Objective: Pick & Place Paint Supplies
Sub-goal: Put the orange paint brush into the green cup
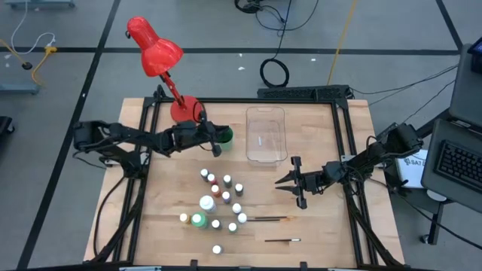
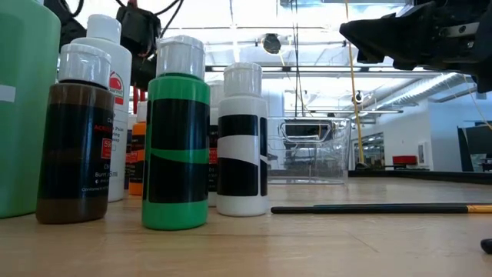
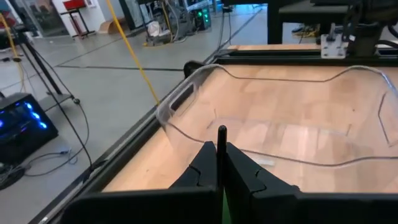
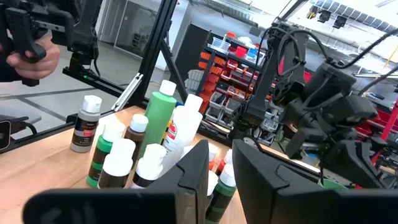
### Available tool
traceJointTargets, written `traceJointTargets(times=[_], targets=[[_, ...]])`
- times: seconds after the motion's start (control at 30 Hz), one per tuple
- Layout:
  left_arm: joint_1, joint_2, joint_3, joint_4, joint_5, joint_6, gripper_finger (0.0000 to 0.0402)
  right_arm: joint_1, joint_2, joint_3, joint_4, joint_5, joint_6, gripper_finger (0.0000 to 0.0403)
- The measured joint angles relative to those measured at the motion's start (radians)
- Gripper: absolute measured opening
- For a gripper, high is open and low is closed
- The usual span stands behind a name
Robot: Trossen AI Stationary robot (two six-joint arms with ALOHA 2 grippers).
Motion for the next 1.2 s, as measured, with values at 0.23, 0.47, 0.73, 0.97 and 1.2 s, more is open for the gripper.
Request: traceJointTargets(times=[0.23,0.47,0.73,0.97,1.2], targets=[[-0.003,0.005,0.000,0.000,0.032,0.004,0.0026,0.000,0.000,0.000,-0.001,0.000,0.000,0.0064],[-0.039,-0.081,0.001,-0.008,0.032,0.043,0.0062,0.000,0.000,0.000,-0.004,0.000,0.000,0.0064],[-0.088,-0.297,0.001,-0.086,0.004,0.071,0.0089,0.000,0.000,0.000,-0.007,0.000,0.000,0.0064],[-0.214,-0.691,0.001,-0.396,-0.061,0.142,0.0090,0.000,0.000,0.000,-0.016,-0.001,0.000,0.0064],[-0.277,-1.006,0.002,-0.879,-0.265,0.062,0.0047,0.000,0.000,0.000,-0.014,0.000,0.001,0.0064]])
